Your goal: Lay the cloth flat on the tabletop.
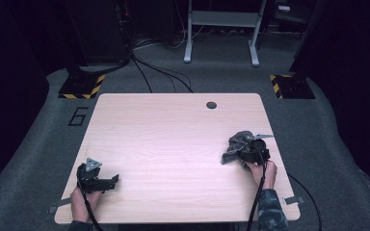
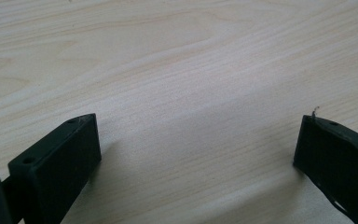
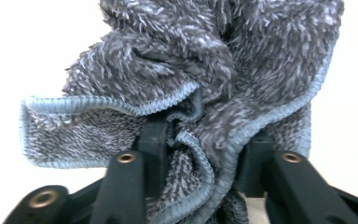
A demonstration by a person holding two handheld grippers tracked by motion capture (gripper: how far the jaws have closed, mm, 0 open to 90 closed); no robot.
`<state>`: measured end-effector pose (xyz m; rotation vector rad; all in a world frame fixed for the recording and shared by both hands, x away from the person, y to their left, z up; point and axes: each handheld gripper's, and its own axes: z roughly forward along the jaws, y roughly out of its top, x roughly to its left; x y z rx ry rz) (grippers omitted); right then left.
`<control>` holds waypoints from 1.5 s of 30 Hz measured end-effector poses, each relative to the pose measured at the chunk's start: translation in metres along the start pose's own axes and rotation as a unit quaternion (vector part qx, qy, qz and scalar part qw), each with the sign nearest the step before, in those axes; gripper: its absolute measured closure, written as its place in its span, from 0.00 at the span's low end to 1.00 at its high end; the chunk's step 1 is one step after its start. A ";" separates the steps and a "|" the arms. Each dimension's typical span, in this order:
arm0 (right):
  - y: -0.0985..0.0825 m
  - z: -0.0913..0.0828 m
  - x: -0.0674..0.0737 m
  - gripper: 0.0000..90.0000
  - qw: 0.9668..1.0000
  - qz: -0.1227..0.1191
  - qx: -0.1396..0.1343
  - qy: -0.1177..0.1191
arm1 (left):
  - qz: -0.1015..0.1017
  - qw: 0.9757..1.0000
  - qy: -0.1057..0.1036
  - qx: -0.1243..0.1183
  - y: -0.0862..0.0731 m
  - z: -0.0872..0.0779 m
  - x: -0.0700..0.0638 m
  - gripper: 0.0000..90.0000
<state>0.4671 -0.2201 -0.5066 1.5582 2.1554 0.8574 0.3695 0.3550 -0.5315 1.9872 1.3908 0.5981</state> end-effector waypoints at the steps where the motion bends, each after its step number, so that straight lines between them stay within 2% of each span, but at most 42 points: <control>1: -0.001 0.000 0.000 0.72 1.000 0.001 -0.004 0.003 | 0.000 1.000 0.000 -0.001 0.000 0.000 0.000 0.00; 8: -0.002 -0.005 -0.001 0.78 1.000 0.005 -0.024 0.004 | 0.000 1.000 -0.001 0.001 0.000 0.000 0.000 0.00; 15: 0.005 -0.026 0.009 0.78 0.998 -0.003 -0.059 0.017 | 0.000 1.000 0.000 0.002 0.000 0.000 0.000 0.00; 21: 0.017 -0.041 0.028 0.78 0.996 -0.023 -0.075 0.033 | 0.000 1.000 0.000 0.001 0.000 0.000 0.000 0.00; 30: 0.028 -0.052 0.058 0.78 0.993 -0.053 -0.092 0.055 | 0.001 1.000 -0.001 0.000 0.000 0.000 0.000 0.00; 39: 0.034 -0.052 0.090 0.78 0.989 -0.074 -0.098 0.088 | 0.001 1.000 0.000 -0.004 0.000 0.001 0.000 0.00; 45: 0.036 -0.047 0.114 0.78 0.985 -0.099 -0.092 0.111 | 0.001 1.000 -0.001 -0.003 0.000 0.000 0.000 0.00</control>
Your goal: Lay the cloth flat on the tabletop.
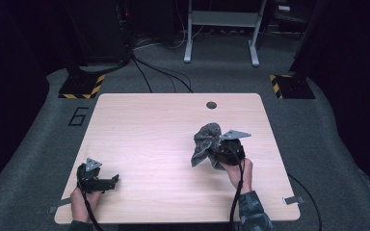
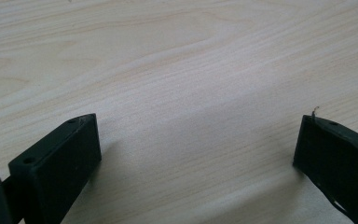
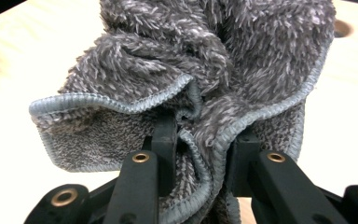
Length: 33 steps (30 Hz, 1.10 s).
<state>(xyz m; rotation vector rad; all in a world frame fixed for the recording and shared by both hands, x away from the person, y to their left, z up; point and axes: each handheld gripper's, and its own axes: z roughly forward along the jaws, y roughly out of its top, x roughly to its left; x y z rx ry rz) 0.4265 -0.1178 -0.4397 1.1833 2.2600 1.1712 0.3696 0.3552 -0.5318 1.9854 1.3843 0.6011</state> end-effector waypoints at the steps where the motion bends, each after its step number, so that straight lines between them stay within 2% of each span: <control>1: 0.000 0.003 0.004 0.78 1.000 -0.001 0.003 0.003 | 0.000 1.000 0.001 -0.001 0.000 0.000 0.000 0.00; 4: 0.001 0.011 0.014 0.77 1.000 0.004 0.008 0.015 | 0.001 1.000 0.001 -0.002 0.000 0.000 0.000 0.00; 10: 0.001 0.029 0.037 0.76 0.999 -0.002 0.017 0.037 | -0.004 1.000 0.002 -0.005 0.000 0.001 -0.001 0.00; 13: 0.000 0.038 0.048 0.76 0.999 0.007 0.018 0.049 | -0.003 1.000 0.002 -0.005 0.000 0.001 -0.001 0.00; 20: -0.005 0.060 0.075 0.75 0.997 -0.006 0.036 0.075 | -0.003 1.000 0.002 -0.004 0.000 0.000 -0.001 0.00; 23: -0.006 0.068 0.084 0.73 0.996 -0.016 0.047 0.076 | -0.004 1.000 0.001 -0.005 0.000 0.001 -0.001 0.00; 25: -0.008 0.077 0.088 0.65 0.995 -0.021 0.058 0.080 | -0.004 1.000 0.001 -0.005 0.000 0.001 -0.001 0.00; 27: -0.010 0.087 0.091 0.50 0.993 -0.029 0.081 0.081 | -0.004 1.000 0.001 -0.005 0.000 0.001 -0.001 0.00; 29: -0.014 0.091 0.093 0.35 0.993 -0.033 0.088 0.072 | -0.003 1.000 0.001 -0.003 0.000 0.000 -0.001 0.00; 31: -0.015 0.086 0.091 0.29 0.994 -0.040 0.078 0.069 | -0.004 1.000 0.001 -0.003 0.000 0.000 -0.001 0.00; 33: -0.015 0.075 0.089 0.27 0.995 -0.033 0.064 0.068 | -0.004 1.000 0.002 -0.004 0.000 0.000 -0.001 0.00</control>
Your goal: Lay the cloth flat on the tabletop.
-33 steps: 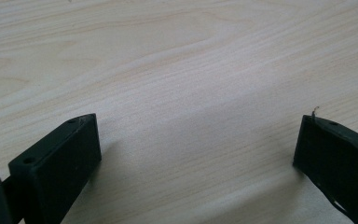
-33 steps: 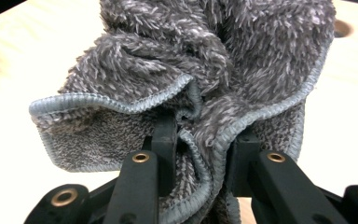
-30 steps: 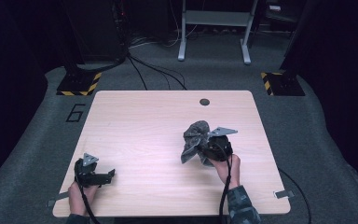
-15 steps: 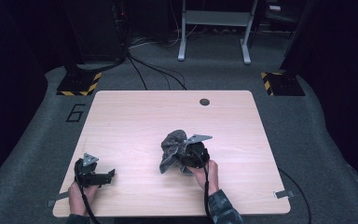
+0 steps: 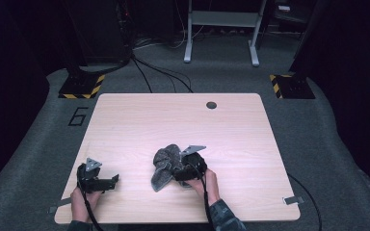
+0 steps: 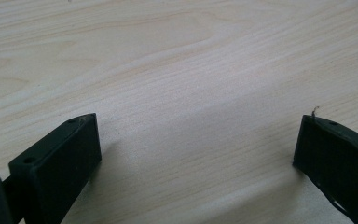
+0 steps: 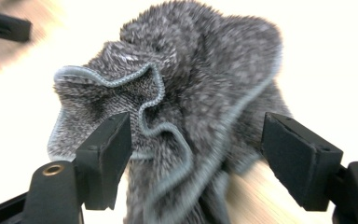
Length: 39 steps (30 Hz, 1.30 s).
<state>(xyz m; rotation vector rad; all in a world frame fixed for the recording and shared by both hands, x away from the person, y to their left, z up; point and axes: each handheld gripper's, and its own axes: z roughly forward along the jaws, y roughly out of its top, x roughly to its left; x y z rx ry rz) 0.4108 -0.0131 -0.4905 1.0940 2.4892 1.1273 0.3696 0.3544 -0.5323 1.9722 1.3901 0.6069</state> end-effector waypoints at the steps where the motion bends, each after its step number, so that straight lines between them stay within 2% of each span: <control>1: -0.001 -0.007 -0.002 0.28 1.000 -0.003 -0.007 -0.002 | -0.001 1.000 -0.001 0.001 0.000 0.000 0.000 0.00; 5: -0.008 -0.025 -0.006 0.34 1.000 -0.003 -0.016 -0.011 | -0.008 1.000 0.009 -0.001 0.000 -0.001 -0.002 0.00; 9: -0.019 -0.039 -0.014 0.39 0.999 0.010 -0.023 -0.028 | -0.016 1.000 0.014 0.006 0.002 -0.004 -0.009 0.05; 10: -0.021 -0.041 -0.017 0.39 0.999 0.015 -0.026 -0.030 | -0.016 1.000 0.010 0.002 0.003 -0.004 -0.013 0.08; 12: -0.024 -0.043 -0.022 0.41 0.999 0.023 -0.028 -0.028 | -0.014 1.000 -0.019 -0.007 0.007 -0.008 -0.022 0.05; 14: -0.026 -0.045 -0.022 0.43 0.999 0.027 -0.034 -0.025 | 0.005 0.999 -0.043 -0.015 0.013 -0.013 -0.035 0.06; 16: -0.025 -0.046 -0.019 0.46 0.999 0.021 -0.038 -0.022 | 0.023 0.997 -0.070 -0.022 0.019 -0.016 -0.048 0.07; 17: -0.024 -0.046 -0.017 0.47 0.999 0.023 -0.037 -0.019 | 0.034 0.995 -0.087 -0.027 0.024 -0.017 -0.057 0.08; 19: -0.021 -0.045 -0.011 0.47 0.999 0.016 -0.040 -0.015 | 0.045 0.993 -0.108 -0.034 0.028 -0.016 -0.071 0.09; 21: -0.018 -0.043 -0.004 0.49 0.999 0.002 -0.044 -0.007 | 0.058 0.989 -0.133 -0.036 0.032 -0.015 -0.084 0.11; 22: -0.016 -0.042 0.000 0.50 0.999 -0.006 -0.041 -0.006 | 0.057 0.988 -0.139 -0.040 0.032 -0.014 -0.090 0.12; 25: -0.014 -0.035 0.014 0.56 0.999 -0.029 -0.026 -0.005 | 0.063 0.983 -0.169 -0.041 0.034 -0.011 -0.099 0.15; 26: -0.014 -0.033 0.017 0.58 0.999 -0.040 -0.021 -0.004 | 0.059 0.982 -0.174 -0.040 0.034 -0.009 -0.102 0.16; 28: -0.014 -0.031 0.020 0.62 0.999 -0.044 -0.011 -0.006 | 0.069 0.979 -0.188 -0.031 0.034 -0.004 -0.107 0.20; 29: -0.015 -0.030 0.021 0.63 0.999 -0.040 -0.007 -0.005 | 0.066 0.979 -0.191 -0.031 0.034 -0.002 -0.110 0.26; 31: -0.017 -0.031 0.020 0.65 0.999 -0.039 -0.004 -0.005 | 0.067 0.976 -0.207 -0.025 0.033 0.003 -0.112 0.27; 33: -0.018 -0.031 0.019 0.68 0.999 -0.037 -0.005 -0.005 | 0.060 0.974 -0.218 -0.021 0.032 0.007 -0.114 0.29; 34: -0.020 -0.031 0.019 0.71 0.999 -0.035 -0.003 -0.006 | 0.067 0.973 -0.222 -0.019 0.033 0.009 -0.114 0.31; 35: -0.020 -0.031 0.019 0.74 0.999 -0.033 -0.002 -0.007 | 0.062 0.971 -0.230 -0.021 0.032 0.010 -0.116 0.35; 36: -0.021 -0.031 0.018 0.78 0.999 -0.032 0.000 -0.008 | 0.069 0.969 -0.236 -0.021 0.032 0.010 -0.116 0.39; 39: -0.023 -0.030 0.016 0.90 0.999 -0.031 0.000 -0.012 | 0.081 0.971 -0.225 -0.011 0.030 0.014 -0.121 0.58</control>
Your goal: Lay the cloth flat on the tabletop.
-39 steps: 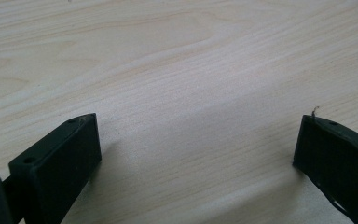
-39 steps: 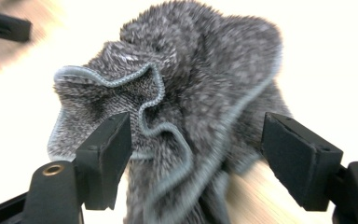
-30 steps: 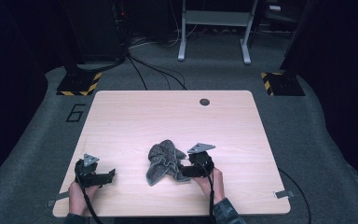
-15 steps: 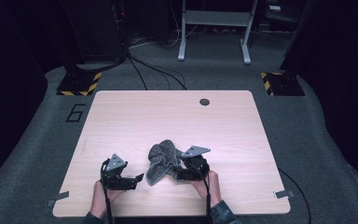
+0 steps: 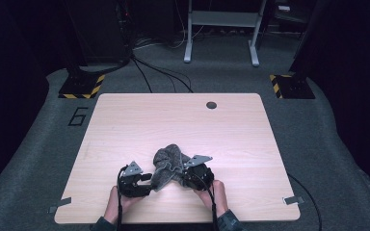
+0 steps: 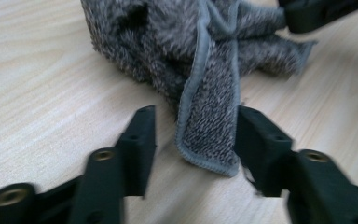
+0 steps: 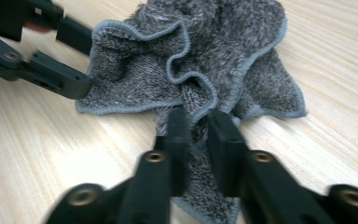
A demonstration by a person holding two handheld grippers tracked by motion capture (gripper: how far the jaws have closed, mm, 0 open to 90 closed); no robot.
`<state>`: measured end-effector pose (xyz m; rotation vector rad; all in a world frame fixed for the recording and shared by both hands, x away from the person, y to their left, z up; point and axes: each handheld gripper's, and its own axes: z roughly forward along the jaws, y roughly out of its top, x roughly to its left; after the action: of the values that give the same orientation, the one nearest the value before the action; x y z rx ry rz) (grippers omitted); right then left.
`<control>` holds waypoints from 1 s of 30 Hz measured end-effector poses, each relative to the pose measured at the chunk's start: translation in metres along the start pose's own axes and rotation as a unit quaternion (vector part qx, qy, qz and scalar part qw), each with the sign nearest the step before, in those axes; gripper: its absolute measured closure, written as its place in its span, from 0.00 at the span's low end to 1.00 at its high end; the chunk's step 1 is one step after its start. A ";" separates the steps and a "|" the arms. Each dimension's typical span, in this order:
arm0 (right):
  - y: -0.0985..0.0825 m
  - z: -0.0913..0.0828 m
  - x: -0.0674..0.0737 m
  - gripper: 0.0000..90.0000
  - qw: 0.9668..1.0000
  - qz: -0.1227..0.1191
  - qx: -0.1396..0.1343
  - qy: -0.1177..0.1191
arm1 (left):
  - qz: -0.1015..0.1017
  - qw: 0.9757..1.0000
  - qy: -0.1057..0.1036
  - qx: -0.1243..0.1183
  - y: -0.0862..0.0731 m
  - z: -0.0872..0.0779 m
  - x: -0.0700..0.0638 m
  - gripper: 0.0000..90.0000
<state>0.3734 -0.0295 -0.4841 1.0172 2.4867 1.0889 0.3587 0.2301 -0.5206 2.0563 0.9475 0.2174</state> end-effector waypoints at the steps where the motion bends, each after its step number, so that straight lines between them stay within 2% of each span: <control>1: 0.000 0.000 -0.001 0.92 1.000 0.001 -0.001 -0.001 | 0.003 1.000 0.002 0.007 0.000 0.002 0.000 0.67; 3: -0.001 0.000 -0.003 0.97 1.000 0.003 -0.001 -0.003 | 0.007 1.000 0.004 0.016 0.000 0.003 0.001 0.77; 5: -0.002 -0.001 -0.005 0.99 1.000 0.009 -0.003 -0.006 | 0.005 1.000 0.005 0.016 0.000 0.004 0.002 0.86; 10: -0.005 -0.006 -0.013 0.99 1.000 0.012 -0.007 -0.020 | 0.006 1.000 0.013 0.010 0.002 -0.001 0.011 0.96; 11: -0.005 -0.008 -0.015 0.99 1.000 0.017 -0.011 -0.024 | 0.004 1.000 0.012 0.011 0.003 -0.003 0.013 0.97; 17: -0.007 -0.022 -0.025 0.99 0.998 0.023 -0.022 -0.047 | 0.030 0.998 0.050 0.020 0.013 -0.010 0.029 0.98; 21: -0.008 -0.034 -0.032 0.99 0.997 0.029 -0.033 -0.068 | 0.036 0.998 0.056 0.022 0.022 -0.014 0.042 0.97; 23: -0.008 -0.037 -0.036 0.99 0.997 0.032 -0.040 -0.065 | 0.030 0.998 0.050 0.022 0.024 -0.014 0.043 0.91; 25: -0.008 -0.036 -0.036 0.99 0.997 0.035 -0.039 -0.064 | 0.019 0.998 0.050 0.037 0.022 -0.013 0.043 0.76; 26: -0.010 -0.035 -0.036 0.97 0.997 0.031 -0.042 -0.054 | 0.013 0.998 0.055 0.035 0.019 -0.012 0.043 0.66; 27: -0.011 -0.034 -0.036 0.95 0.997 0.033 -0.044 -0.053 | 0.004 0.998 0.056 0.037 0.015 -0.013 0.043 0.60; 29: -0.013 -0.033 -0.036 0.89 0.997 0.035 -0.045 -0.044 | -0.011 0.998 0.048 0.038 0.009 -0.017 0.045 0.53; 30: -0.015 -0.033 -0.037 0.84 0.998 0.036 -0.045 -0.040 | -0.026 0.998 0.046 0.033 0.006 -0.018 0.046 0.50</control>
<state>0.3780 -0.0797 -0.4741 1.1089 2.3322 1.1460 0.3854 0.2709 -0.5130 2.0940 1.0756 0.2574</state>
